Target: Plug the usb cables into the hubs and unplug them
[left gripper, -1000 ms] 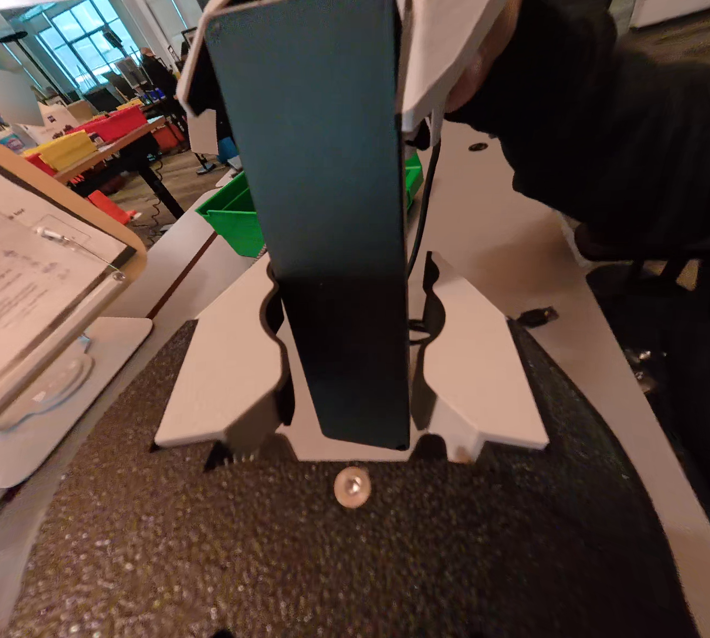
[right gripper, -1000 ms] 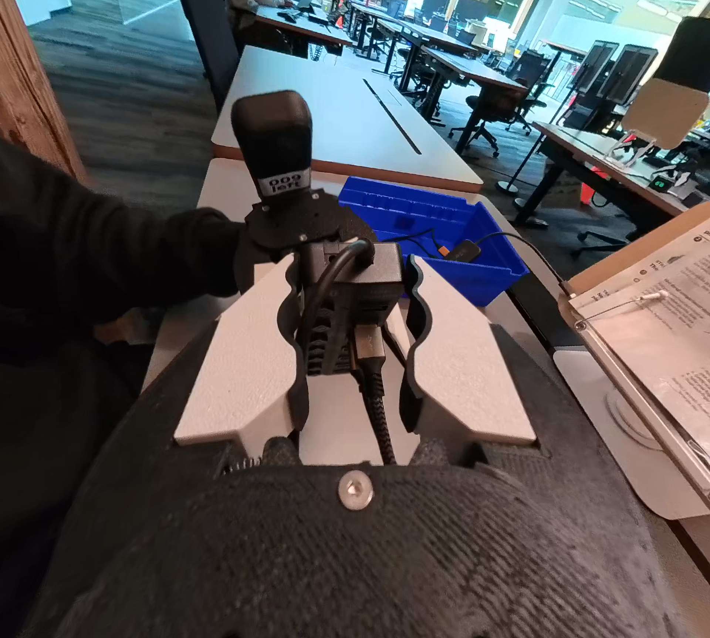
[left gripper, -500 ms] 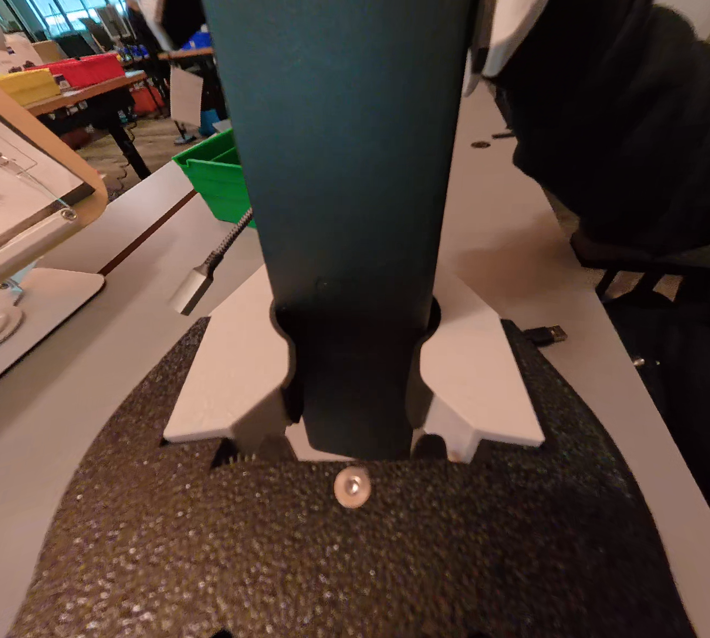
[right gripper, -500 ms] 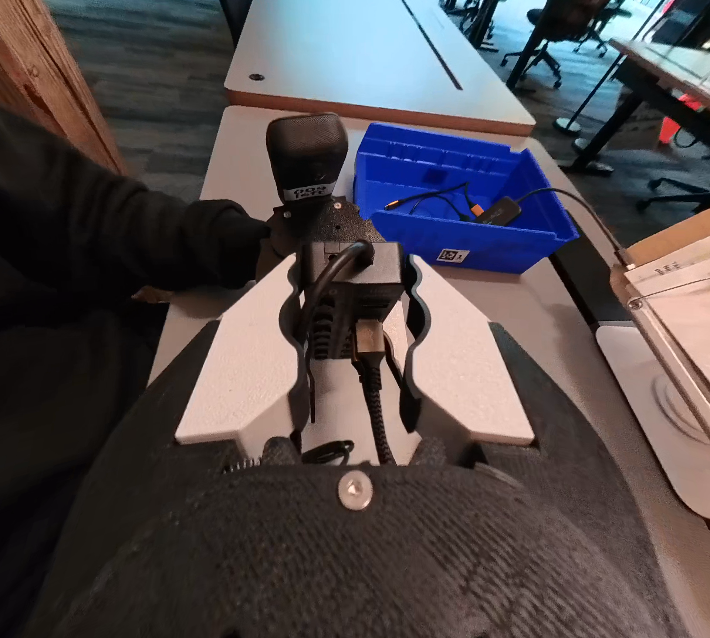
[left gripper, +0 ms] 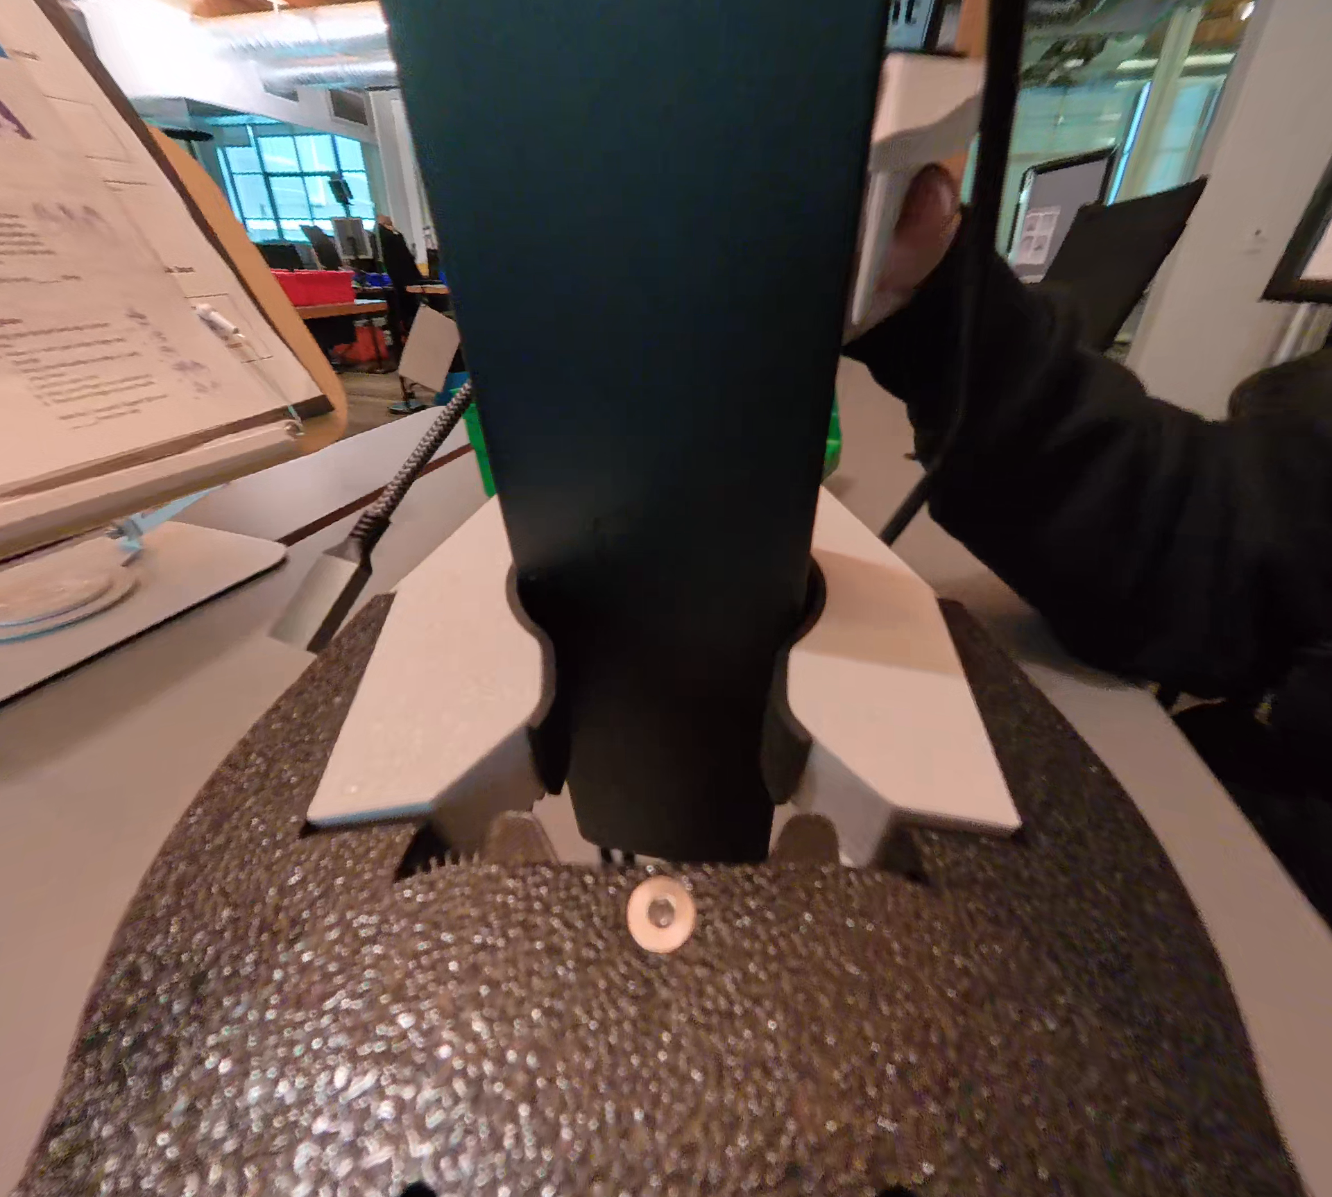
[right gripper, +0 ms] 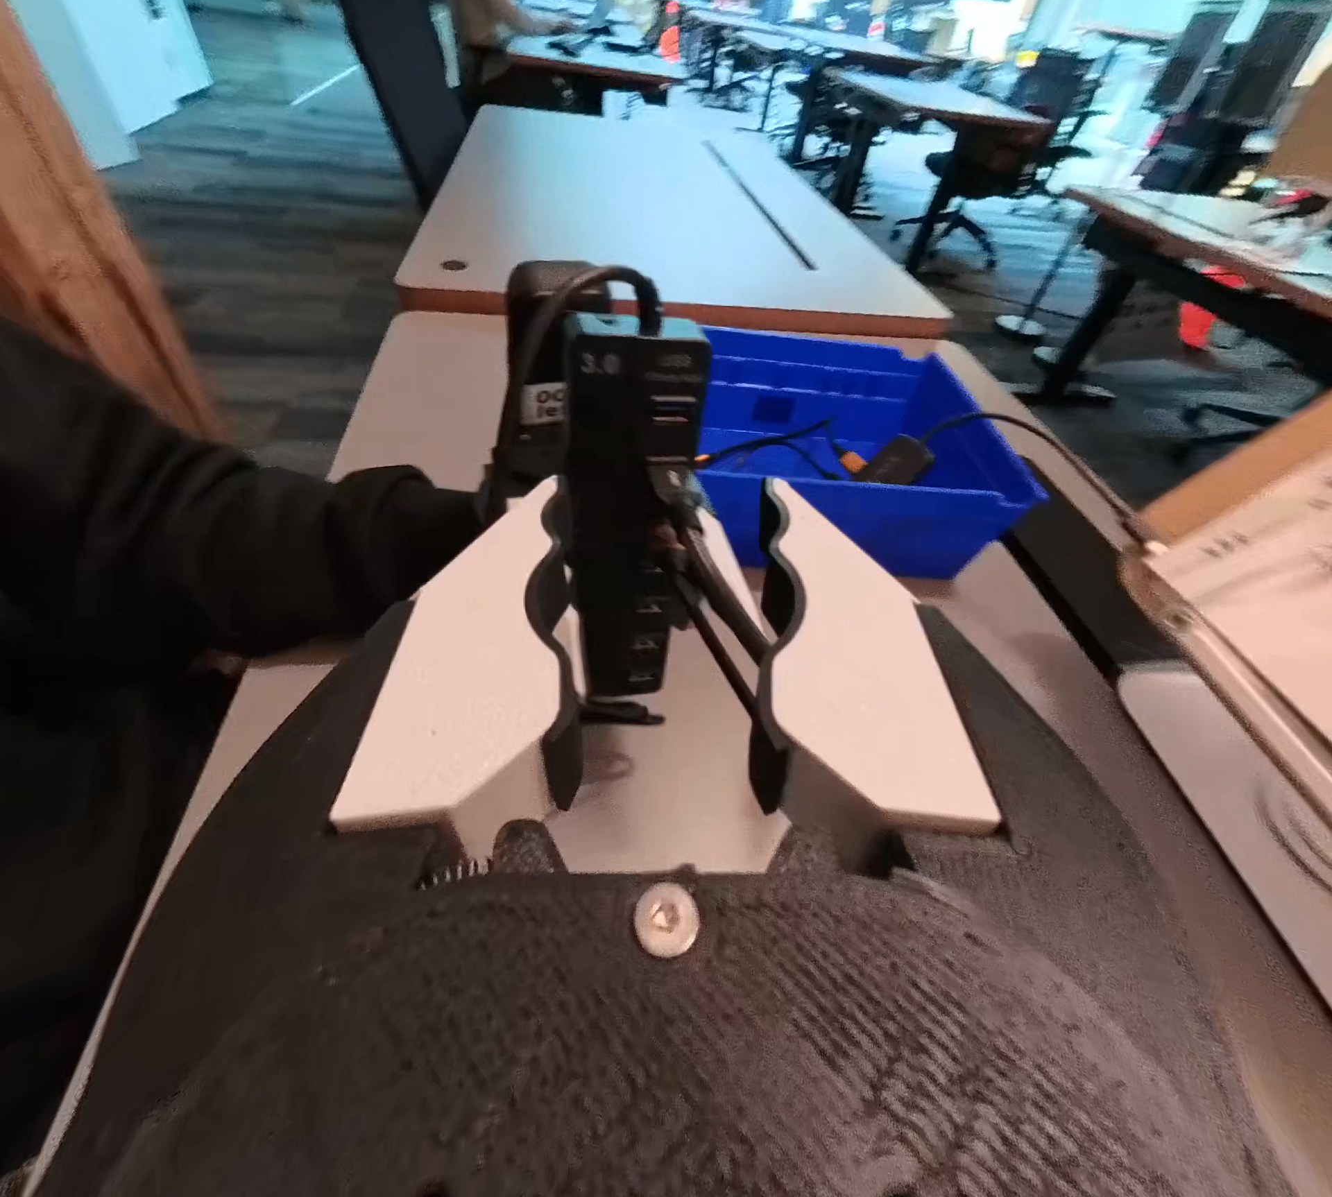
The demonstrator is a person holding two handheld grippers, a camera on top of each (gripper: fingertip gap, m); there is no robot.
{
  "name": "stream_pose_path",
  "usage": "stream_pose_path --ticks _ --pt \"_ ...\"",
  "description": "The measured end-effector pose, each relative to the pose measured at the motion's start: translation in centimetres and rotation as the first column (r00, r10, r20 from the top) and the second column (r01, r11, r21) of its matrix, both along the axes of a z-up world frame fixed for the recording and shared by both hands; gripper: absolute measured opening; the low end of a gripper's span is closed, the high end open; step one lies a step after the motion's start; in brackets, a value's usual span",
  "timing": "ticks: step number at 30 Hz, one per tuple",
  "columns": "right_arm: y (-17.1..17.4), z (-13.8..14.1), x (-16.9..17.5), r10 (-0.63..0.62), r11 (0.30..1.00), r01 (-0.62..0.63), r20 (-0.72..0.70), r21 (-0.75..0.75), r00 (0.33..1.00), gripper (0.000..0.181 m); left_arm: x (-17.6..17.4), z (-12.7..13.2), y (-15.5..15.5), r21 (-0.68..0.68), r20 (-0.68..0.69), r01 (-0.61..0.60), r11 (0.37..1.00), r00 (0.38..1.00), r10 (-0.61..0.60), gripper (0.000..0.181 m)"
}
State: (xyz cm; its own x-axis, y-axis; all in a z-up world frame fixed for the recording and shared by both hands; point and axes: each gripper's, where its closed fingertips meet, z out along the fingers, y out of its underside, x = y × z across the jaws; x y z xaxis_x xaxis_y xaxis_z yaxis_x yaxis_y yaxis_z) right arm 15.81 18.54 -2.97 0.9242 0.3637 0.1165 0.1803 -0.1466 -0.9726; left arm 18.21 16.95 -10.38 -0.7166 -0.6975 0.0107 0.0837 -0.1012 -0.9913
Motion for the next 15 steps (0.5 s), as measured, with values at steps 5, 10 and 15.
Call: stream_pose_path --ticks 5,10,15 --pt "2.5 -1.7 -1.6 0.09 0.991 -0.085 0.043 -0.105 0.995 0.036 0.4 -0.8 1.3 0.021 0.009 -0.067 0.998 0.998 0.066 0.062" --pt "3.3 -2.1 -0.5 0.054 0.994 -0.042 0.125 -0.1 0.991 0.029 0.6 -1.5 1.7 0.053 -0.002 -0.102 0.993 0.995 0.102 0.062" --pt "1.7 -1.7 2.6 -0.046 0.983 0.085 0.227 -0.165 0.973 0.053 0.3 -1.7 0.9 0.083 0.013 -0.072 0.994 0.997 0.071 0.062"
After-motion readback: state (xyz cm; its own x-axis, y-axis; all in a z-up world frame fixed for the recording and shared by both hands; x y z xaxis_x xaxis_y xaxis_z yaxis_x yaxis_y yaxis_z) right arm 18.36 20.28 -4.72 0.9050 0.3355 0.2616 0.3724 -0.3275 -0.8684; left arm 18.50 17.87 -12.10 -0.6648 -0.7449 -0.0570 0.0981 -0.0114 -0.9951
